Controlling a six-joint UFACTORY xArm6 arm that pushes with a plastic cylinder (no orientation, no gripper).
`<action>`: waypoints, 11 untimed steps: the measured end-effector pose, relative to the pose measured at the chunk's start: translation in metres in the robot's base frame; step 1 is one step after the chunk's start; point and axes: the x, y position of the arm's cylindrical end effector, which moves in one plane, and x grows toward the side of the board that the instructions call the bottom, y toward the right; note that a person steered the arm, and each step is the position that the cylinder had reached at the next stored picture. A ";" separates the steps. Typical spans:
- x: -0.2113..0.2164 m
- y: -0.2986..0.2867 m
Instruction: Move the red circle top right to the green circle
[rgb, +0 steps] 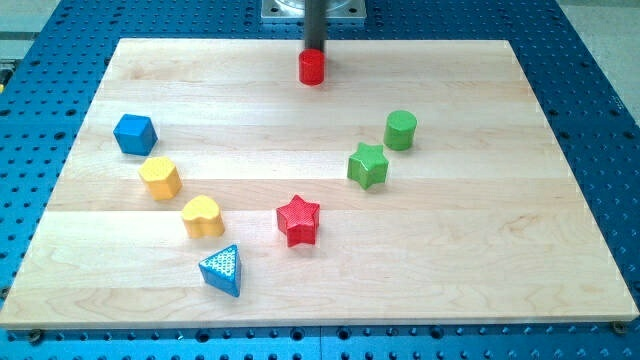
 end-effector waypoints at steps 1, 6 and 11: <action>0.021 -0.031; 0.072 0.116; 0.072 0.161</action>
